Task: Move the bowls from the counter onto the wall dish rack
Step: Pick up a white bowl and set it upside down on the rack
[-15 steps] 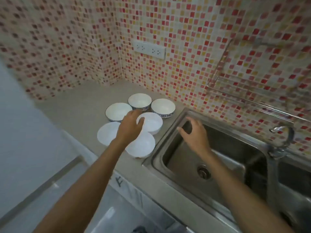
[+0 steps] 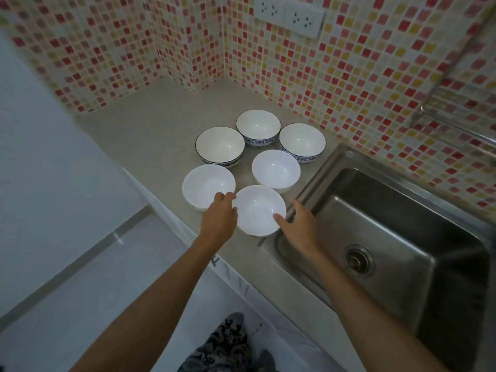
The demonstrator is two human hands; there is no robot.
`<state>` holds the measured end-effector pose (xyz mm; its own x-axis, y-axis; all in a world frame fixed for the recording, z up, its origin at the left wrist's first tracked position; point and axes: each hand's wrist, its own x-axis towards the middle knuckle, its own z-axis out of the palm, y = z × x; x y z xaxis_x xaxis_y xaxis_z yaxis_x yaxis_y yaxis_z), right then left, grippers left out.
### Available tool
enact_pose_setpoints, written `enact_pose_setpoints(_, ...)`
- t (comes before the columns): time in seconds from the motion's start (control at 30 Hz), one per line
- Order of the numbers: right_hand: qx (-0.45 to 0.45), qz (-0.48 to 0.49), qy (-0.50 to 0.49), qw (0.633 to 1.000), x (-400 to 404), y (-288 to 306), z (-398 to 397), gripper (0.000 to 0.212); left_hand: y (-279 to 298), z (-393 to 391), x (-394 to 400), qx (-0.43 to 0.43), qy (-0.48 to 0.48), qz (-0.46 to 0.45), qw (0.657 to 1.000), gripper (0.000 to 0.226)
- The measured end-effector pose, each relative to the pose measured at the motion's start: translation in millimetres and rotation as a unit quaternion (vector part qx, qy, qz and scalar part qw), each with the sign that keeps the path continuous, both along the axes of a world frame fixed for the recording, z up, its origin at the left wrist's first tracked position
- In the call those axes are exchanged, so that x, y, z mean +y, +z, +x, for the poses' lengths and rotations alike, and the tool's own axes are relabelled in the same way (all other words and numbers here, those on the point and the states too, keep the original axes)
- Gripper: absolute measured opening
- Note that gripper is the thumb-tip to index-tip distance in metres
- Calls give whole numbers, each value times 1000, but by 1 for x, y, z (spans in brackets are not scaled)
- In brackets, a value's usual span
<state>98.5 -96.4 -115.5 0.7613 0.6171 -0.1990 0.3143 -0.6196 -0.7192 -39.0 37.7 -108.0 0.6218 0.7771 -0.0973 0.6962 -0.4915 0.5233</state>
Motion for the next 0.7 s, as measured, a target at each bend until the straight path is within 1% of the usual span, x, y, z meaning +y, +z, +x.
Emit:
enact_pose_setpoints(0.1,22,-4,-6,1000,6,-9,-3,50,-8,-1,-1,8,-18,-1,1000,39)
enact_pose_setpoints(0.23,46,-7,-17,999,12,-17,-7,50,-13,0,-1,17,-33,-12,999,48)
enact_pose_setpoints(0.3,69,-3,-35,997,12,-19,-6,48,-12,3,2,6,-35,-27,999,51)
enact_pose_setpoints(0.4,95,5,-57,994,7,-22,-3,46,-11,7,6,-1,-46,-30,999,45)
enact_pose_setpoints(0.53,93,21,-78,992,-6,-22,7,41,-7,17,12,-7,-79,-8,997,27)
enact_pose_setpoints(0.57,86,23,-84,993,-9,-19,9,40,-6,20,14,-10,-89,-5,996,26)
enact_pose_setpoints(0.7,63,21,-96,993,-21,-8,12,39,-1,32,11,-9,-131,-6,991,35)
